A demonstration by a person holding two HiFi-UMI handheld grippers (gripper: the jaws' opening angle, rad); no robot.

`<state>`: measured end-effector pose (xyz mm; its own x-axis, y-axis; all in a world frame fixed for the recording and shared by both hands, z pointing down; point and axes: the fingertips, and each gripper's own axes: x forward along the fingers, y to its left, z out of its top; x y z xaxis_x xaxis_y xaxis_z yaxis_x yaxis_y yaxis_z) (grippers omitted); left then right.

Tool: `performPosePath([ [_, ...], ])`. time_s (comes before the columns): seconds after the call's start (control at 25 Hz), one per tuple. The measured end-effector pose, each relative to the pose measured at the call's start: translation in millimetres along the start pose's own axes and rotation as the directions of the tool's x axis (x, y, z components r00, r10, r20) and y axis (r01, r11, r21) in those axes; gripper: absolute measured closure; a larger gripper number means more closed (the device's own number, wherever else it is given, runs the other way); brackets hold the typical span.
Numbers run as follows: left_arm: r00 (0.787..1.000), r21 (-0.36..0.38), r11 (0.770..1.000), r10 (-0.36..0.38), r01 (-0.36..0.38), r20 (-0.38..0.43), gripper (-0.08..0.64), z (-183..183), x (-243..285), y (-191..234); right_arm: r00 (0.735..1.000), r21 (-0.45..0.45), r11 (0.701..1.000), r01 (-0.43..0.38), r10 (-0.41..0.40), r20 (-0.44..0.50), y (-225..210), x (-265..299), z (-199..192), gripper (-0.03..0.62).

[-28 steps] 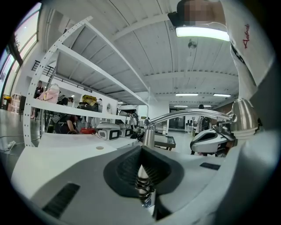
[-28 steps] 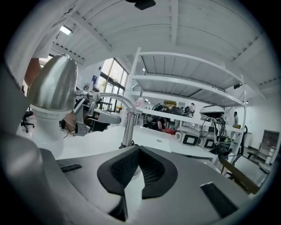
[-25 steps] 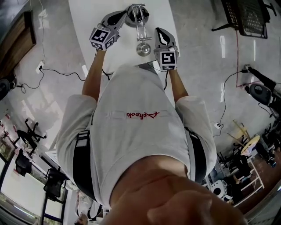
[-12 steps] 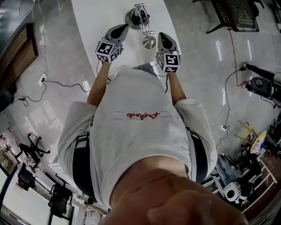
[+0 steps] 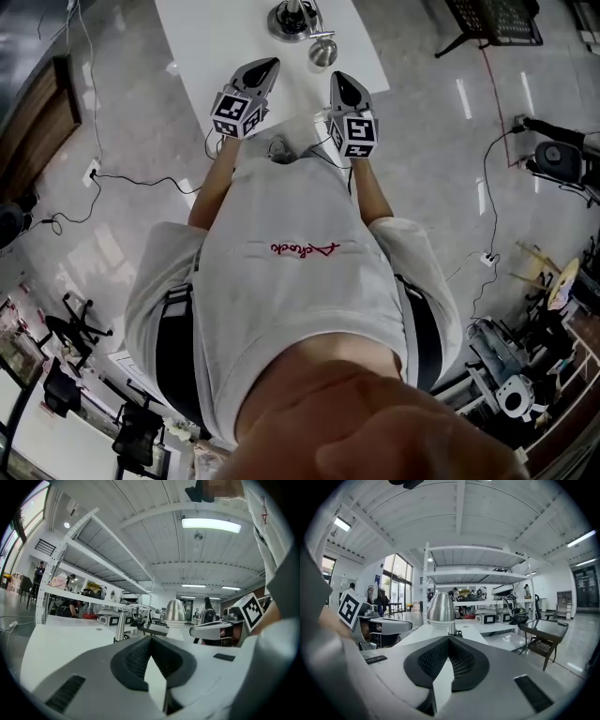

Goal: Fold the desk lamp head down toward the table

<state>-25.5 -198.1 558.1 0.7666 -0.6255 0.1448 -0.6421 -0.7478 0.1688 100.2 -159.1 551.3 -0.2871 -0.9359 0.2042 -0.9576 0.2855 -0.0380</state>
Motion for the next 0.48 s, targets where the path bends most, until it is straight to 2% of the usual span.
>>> performPosePath([
  [0.2,1.0,0.003,1.0,0.021,-0.021,0.006,0.534,0,-14,-25,1.0,-0.013,0.999,-0.029,0.029,0.012,6,-25,3,0.578],
  [0.48,0.999,-0.005,0.999,0.041,-0.041,0.0,0.533,-17,-37,-89,0.995,-0.036,0.995,-0.098,0.099,0.012,24,-79,-9,0.58],
])
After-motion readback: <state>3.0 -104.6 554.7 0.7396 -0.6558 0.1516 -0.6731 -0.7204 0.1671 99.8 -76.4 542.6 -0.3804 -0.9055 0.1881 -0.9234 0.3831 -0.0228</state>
